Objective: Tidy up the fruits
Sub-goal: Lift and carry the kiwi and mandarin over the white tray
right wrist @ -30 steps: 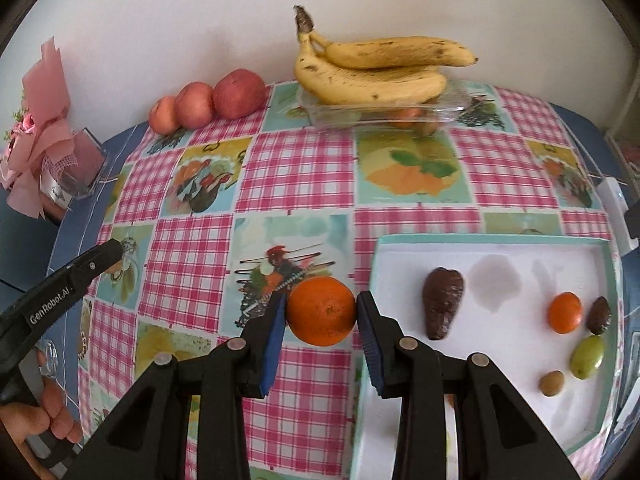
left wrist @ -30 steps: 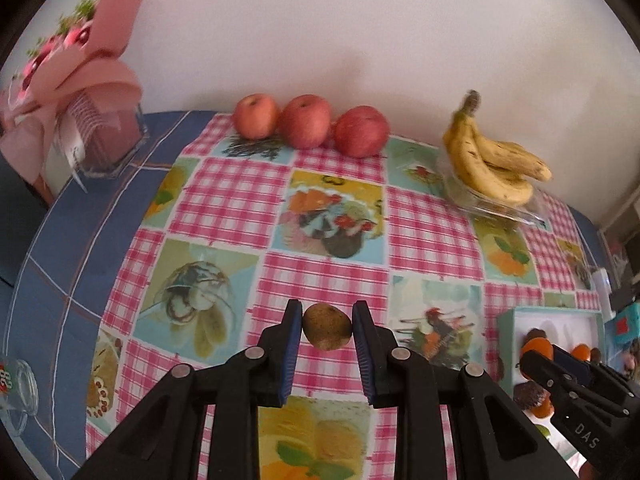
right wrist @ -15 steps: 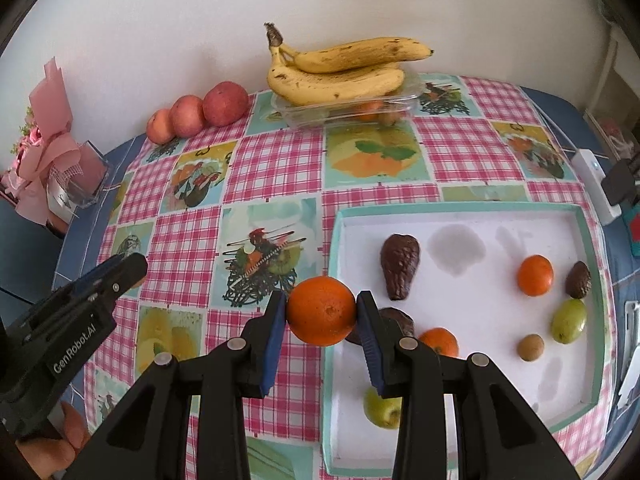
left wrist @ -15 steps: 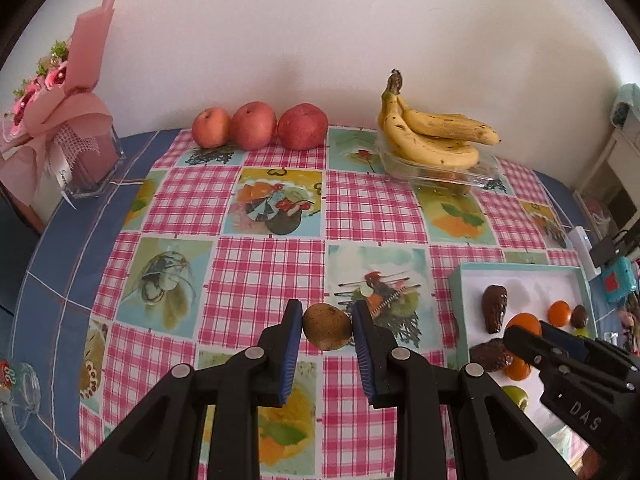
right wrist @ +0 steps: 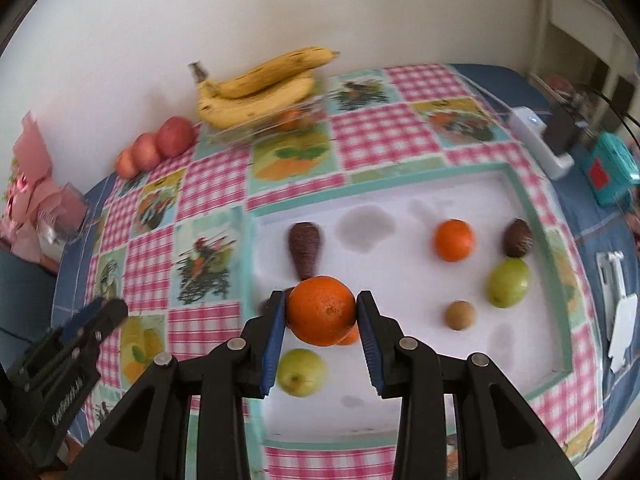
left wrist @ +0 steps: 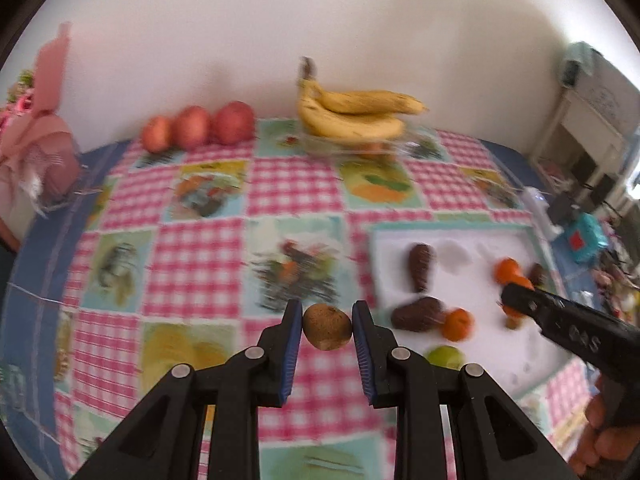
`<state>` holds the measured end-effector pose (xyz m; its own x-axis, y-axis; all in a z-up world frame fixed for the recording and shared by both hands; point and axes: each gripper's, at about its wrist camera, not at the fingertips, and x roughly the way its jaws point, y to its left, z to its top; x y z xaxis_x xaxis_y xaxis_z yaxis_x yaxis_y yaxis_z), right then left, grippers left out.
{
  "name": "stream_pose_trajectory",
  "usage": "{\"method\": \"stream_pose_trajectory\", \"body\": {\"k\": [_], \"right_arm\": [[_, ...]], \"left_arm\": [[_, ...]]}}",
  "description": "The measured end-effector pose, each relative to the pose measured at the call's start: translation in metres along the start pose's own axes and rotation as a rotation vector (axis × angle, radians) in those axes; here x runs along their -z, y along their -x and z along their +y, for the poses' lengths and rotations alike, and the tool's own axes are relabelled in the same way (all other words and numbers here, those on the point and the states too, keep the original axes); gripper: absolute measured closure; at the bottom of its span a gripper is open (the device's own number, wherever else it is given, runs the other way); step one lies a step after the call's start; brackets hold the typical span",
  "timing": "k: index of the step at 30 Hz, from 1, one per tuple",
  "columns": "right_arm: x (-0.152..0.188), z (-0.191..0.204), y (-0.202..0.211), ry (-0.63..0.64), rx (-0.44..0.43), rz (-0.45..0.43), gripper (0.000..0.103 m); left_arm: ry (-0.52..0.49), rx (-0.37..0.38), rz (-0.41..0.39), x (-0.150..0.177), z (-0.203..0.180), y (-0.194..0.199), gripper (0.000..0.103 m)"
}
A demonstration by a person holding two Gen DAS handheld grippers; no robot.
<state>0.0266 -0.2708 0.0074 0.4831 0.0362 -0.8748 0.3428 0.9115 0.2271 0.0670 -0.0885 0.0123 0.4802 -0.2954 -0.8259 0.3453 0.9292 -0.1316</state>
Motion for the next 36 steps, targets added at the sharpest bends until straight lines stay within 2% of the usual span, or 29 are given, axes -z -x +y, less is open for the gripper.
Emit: {"method": "stream_pose_trajectory", "body": {"k": [5,8,14,23,28,36], "right_arm": [[-0.001,-0.033,0.012,-0.062,0.059,-0.031,0.066],[0.0,-0.05,0.018,-0.089,0.082,-0.047,0.066],[0.007,-0.073,0.022,-0.113,0.099,-0.044,0.066],[0.022,-0.087,0.008,-0.114,0.132,0.019,0.065],[0.03,-0.094,-0.009,-0.115,0.148,0.085,0.065],[0.037,-0.101,-0.026,-0.129,0.159,0.144,0.065]], "left_arm": [[-0.067,0.084,0.032,0.011,-0.04,-0.003,0.075],[-0.085,0.16,0.071,0.017,-0.061,-0.009,0.075],[-0.126,0.236,0.15,0.034,-0.092,-0.022,0.075],[-0.223,0.223,0.243,0.056,-0.126,-0.043,0.075],[-0.225,0.196,0.288,0.063,-0.126,-0.057,0.075],[-0.213,0.161,0.327,0.065,-0.123,-0.074,0.075]]}}
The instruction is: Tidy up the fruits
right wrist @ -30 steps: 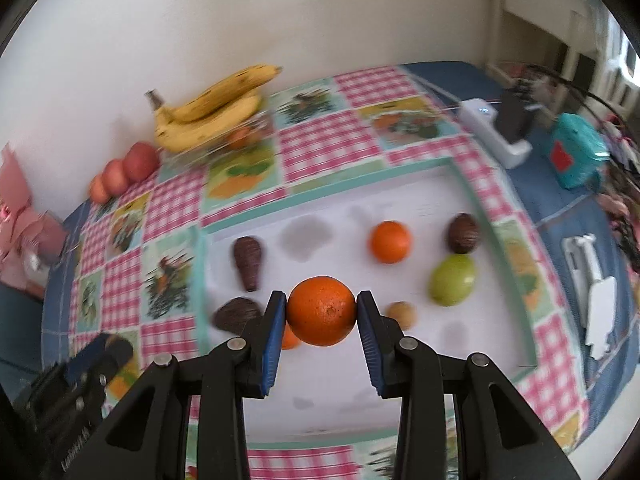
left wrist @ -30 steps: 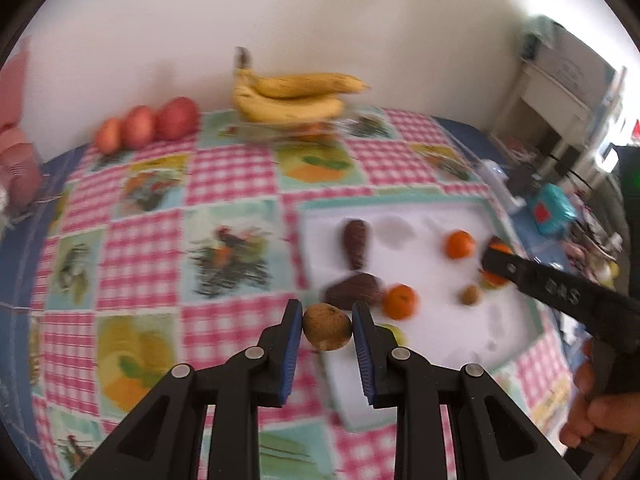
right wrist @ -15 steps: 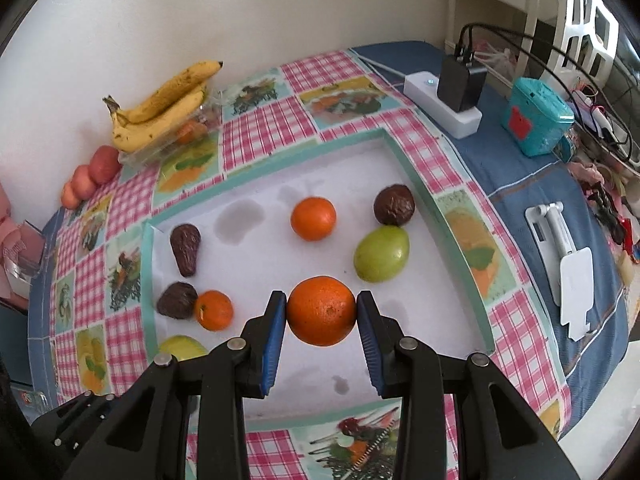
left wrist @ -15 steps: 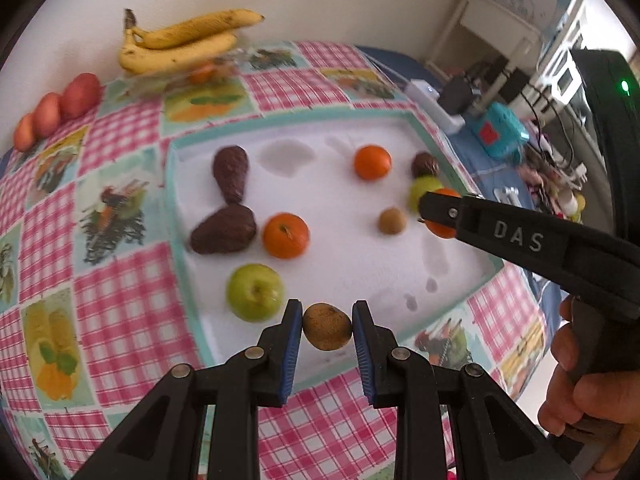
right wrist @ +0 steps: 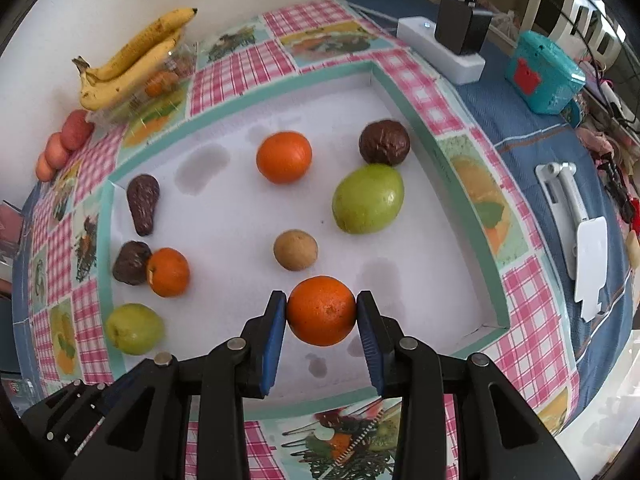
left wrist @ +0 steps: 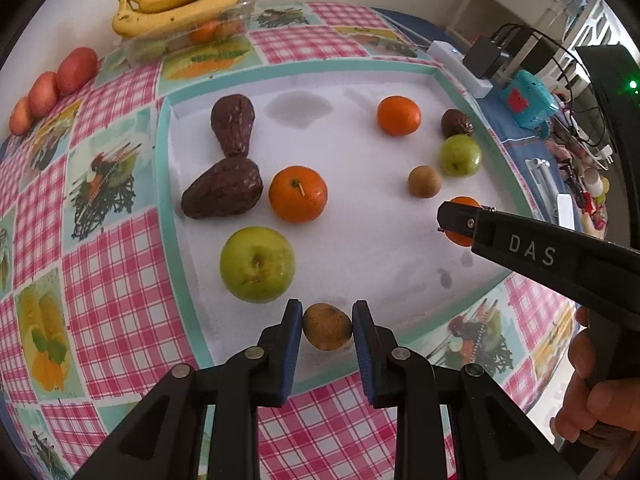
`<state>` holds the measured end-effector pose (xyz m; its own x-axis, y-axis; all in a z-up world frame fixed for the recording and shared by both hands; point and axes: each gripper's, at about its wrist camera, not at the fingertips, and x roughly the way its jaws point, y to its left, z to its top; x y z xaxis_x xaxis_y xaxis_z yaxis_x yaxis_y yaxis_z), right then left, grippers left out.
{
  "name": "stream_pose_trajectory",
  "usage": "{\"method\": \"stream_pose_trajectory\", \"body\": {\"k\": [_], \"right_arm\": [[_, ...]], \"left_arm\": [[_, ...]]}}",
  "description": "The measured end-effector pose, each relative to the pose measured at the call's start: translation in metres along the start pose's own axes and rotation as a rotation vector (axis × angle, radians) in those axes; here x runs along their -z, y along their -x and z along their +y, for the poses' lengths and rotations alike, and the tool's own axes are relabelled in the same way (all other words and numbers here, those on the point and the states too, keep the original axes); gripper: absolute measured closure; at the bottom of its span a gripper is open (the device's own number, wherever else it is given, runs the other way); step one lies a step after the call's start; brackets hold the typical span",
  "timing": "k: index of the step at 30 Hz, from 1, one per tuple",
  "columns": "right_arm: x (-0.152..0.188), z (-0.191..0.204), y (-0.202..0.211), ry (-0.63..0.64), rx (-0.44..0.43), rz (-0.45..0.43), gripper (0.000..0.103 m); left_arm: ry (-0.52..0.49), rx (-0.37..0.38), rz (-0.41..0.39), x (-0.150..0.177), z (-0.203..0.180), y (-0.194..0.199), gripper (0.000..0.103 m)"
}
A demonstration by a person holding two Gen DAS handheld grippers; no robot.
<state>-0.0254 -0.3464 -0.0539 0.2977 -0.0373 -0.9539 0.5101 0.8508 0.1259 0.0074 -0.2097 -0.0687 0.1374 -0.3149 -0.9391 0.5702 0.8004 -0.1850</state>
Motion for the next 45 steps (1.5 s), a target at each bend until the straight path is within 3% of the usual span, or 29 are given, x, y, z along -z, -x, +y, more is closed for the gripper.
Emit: {"method": "stream_pose_trajectory", "body": {"k": [23,28,31,33,34,35,38,42,44,45], "right_arm": [[0.001,0.002,-0.011,0.006,0.021,0.027,0.065],[0.0,0.002,-0.008,-0.007,0.006,0.012,0.054],[-0.002,0.002,-0.005,-0.011,0.003,-0.004,0.053],[-0.003,0.001,-0.002,-0.014,0.002,-0.015,0.049],[-0.003,0.001,0.0,-0.015,0.002,-0.02,0.043],[-0.004,0.002,0.001,-0.017,0.001,-0.028,0.038],[-0.004,0.003,0.004,-0.013,-0.005,-0.04,0.038],[-0.004,0.008,0.005,0.003,-0.005,-0.048,0.036],[-0.004,0.011,0.006,0.007,-0.003,-0.059,0.022],[-0.004,0.012,0.007,0.009,-0.006,-0.064,0.022]], "left_arm": [[0.011,-0.031,0.054,-0.008,0.001,-0.018,0.074],[-0.005,-0.042,0.043,-0.009,-0.002,-0.01,0.072],[-0.009,-0.041,0.025,-0.01,-0.001,-0.002,0.065],[-0.013,-0.042,0.006,-0.01,0.001,0.006,0.053],[-0.014,-0.041,-0.009,-0.01,0.002,0.011,0.047],[-0.014,-0.039,-0.021,-0.01,0.003,0.015,0.046],[-0.005,-0.041,-0.046,-0.011,0.009,0.026,0.043],[0.037,-0.101,-0.098,-0.011,0.03,0.045,0.035],[0.077,-0.133,-0.122,-0.011,0.044,0.051,0.031],[0.105,-0.166,-0.133,-0.011,0.054,0.054,0.029]]}}
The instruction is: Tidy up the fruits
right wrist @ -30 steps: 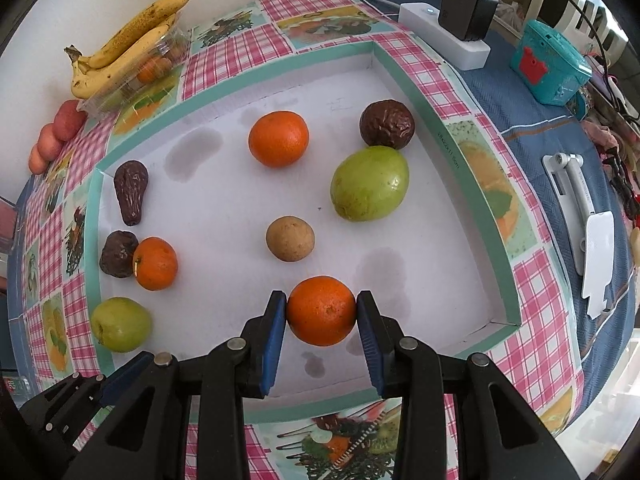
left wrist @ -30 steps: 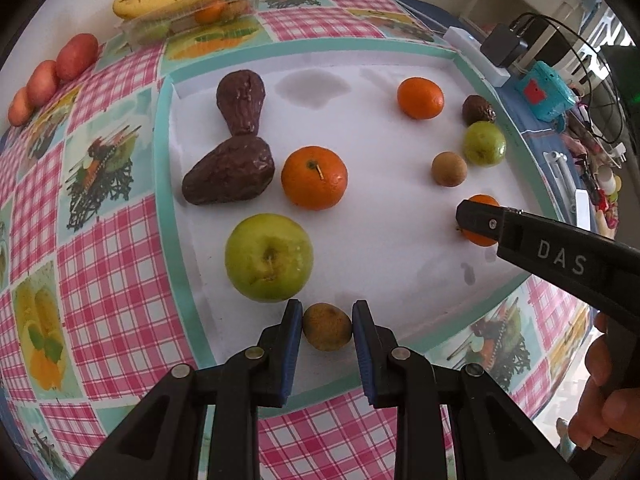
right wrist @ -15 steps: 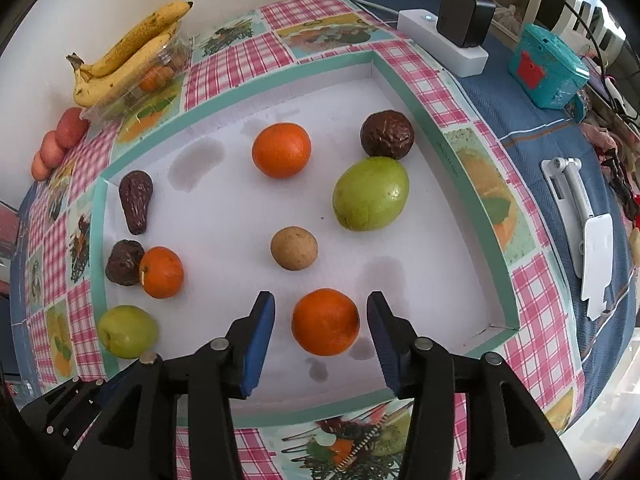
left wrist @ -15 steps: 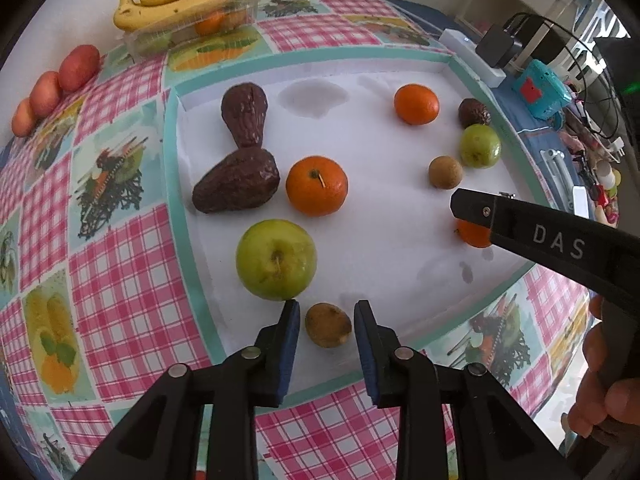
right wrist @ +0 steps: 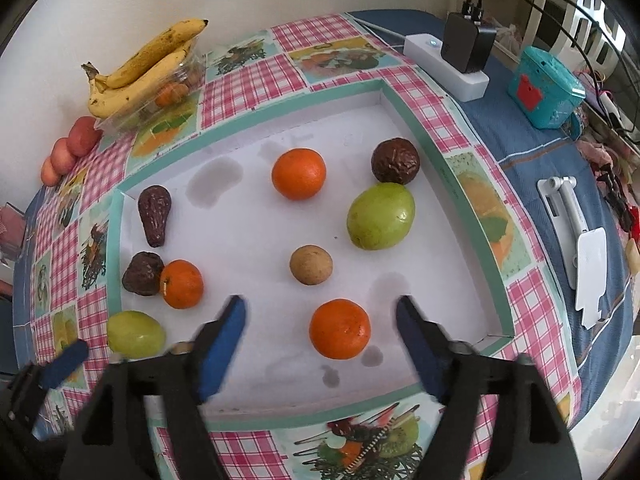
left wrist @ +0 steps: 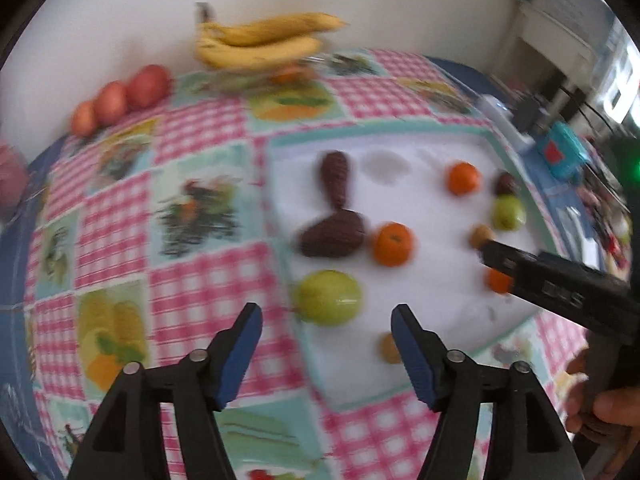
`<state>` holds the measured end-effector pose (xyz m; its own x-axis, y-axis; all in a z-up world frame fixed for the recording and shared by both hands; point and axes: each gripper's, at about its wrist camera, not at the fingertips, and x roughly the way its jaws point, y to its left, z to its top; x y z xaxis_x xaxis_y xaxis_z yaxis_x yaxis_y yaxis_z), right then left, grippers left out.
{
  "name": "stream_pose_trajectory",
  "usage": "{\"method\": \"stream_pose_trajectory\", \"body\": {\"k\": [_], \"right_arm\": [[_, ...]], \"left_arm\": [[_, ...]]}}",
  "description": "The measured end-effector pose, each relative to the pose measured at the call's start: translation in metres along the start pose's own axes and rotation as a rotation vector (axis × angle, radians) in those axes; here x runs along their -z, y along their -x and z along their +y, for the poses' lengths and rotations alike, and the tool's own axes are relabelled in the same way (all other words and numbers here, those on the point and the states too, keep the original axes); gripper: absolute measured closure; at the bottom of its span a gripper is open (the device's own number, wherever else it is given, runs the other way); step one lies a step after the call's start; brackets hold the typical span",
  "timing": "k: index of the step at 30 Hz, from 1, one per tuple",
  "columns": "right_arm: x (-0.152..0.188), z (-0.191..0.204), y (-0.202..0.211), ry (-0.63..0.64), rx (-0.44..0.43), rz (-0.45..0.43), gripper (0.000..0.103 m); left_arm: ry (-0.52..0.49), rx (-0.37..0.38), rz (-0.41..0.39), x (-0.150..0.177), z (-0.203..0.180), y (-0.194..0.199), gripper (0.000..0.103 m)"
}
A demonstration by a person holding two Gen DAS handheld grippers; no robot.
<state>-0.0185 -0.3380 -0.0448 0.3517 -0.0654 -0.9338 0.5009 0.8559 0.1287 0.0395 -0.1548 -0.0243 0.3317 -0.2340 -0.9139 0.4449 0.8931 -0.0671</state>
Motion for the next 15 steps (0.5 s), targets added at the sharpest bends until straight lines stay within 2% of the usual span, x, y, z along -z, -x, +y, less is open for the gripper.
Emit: {"method": "stream_pose_trajectory", "body": {"k": [4,7,10,15], "right_arm": [[0.003,0.007,0.004,0.014,-0.023,-0.022,0.022],[0.007,0.016,0.008,0.029,-0.049,-0.038,0.012],[0.012,0.027,0.015,0.048,-0.089,-0.06,0.012],[0.025,0.045,0.025,0.091,-0.147,-0.08,0.012]], "left_arm": [[0.077,-0.119,-0.033,0.006,0.034,0.003,0.013],[0.143,-0.188,-0.06,0.013,0.055,0.006,0.001],[0.179,-0.219,-0.095,0.018,0.065,0.013,0.0],[0.165,-0.236,-0.136,0.034,0.07,0.032,0.0]]}}
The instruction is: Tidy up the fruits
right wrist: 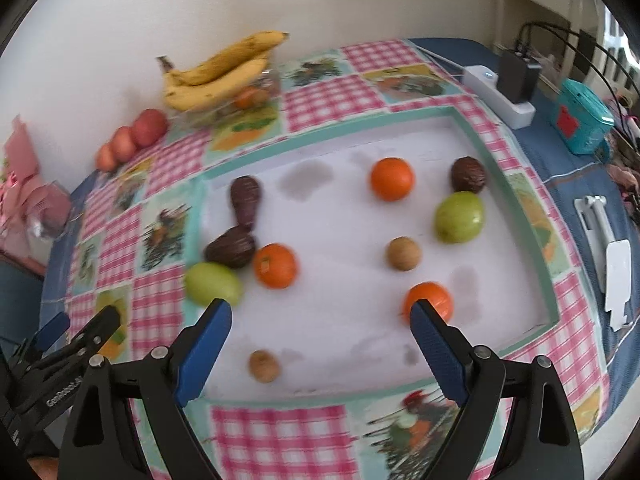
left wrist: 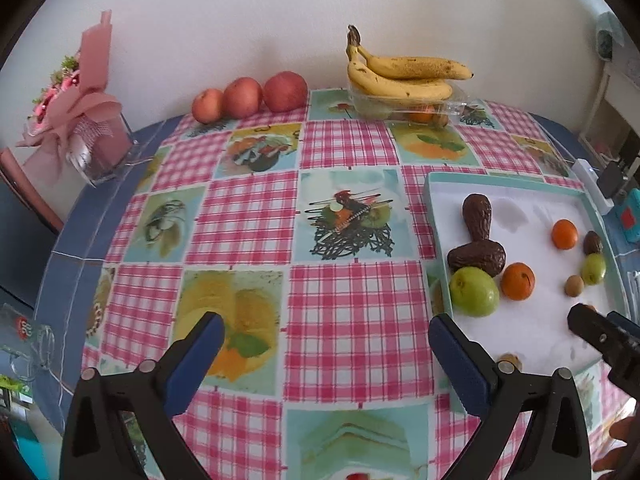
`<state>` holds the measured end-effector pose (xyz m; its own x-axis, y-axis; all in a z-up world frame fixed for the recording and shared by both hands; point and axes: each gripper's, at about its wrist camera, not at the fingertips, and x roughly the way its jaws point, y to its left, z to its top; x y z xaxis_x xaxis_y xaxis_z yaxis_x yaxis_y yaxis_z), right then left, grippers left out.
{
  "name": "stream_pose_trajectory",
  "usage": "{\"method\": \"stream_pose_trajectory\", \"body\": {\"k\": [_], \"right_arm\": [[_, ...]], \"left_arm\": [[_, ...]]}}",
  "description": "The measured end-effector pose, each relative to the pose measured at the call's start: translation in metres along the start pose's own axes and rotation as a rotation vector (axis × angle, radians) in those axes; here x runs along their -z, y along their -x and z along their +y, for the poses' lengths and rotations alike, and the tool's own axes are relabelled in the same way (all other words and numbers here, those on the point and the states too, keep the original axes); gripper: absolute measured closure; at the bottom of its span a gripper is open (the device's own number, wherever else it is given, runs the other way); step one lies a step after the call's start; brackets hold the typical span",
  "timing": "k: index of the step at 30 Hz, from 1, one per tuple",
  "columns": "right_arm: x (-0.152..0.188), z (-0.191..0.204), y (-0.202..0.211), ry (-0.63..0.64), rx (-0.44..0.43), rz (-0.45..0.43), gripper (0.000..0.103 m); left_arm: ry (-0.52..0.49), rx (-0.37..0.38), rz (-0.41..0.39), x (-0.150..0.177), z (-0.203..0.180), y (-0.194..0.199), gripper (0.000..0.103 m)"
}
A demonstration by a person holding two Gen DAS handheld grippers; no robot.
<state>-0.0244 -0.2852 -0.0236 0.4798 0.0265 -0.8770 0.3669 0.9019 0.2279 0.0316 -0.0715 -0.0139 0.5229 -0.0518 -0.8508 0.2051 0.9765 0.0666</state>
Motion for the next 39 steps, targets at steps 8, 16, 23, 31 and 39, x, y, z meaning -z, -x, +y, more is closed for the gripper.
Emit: {"method": "stream_pose_trajectory", "body": {"k": [8,16,23,31,39], "right_arm": [[0.028,0.021,0.021,0.089,0.029,-0.002,0.012],[0.046,0.024,0.041,0.125,0.059,-0.018,0.012],[0.054,0.023,0.062,0.109,0.069,-0.067,0.012],[0.058,0.029,0.072,0.13,0.098,-0.102,0.012],[0.057,0.03,0.067,0.131,0.105,-0.094,0.012]], "left_arm": [[-0.017,-0.015,-0.041,0.019,0.012,0.034,0.0],[-0.061,-0.191,-0.096,0.033,0.012,0.061,0.0],[-0.035,-0.167,-0.113,0.04,0.02,0.079,0.0],[0.037,-0.158,-0.073,0.044,0.036,0.077,0.0],[0.081,-0.141,-0.021,0.046,0.047,0.066,0.0]]}}
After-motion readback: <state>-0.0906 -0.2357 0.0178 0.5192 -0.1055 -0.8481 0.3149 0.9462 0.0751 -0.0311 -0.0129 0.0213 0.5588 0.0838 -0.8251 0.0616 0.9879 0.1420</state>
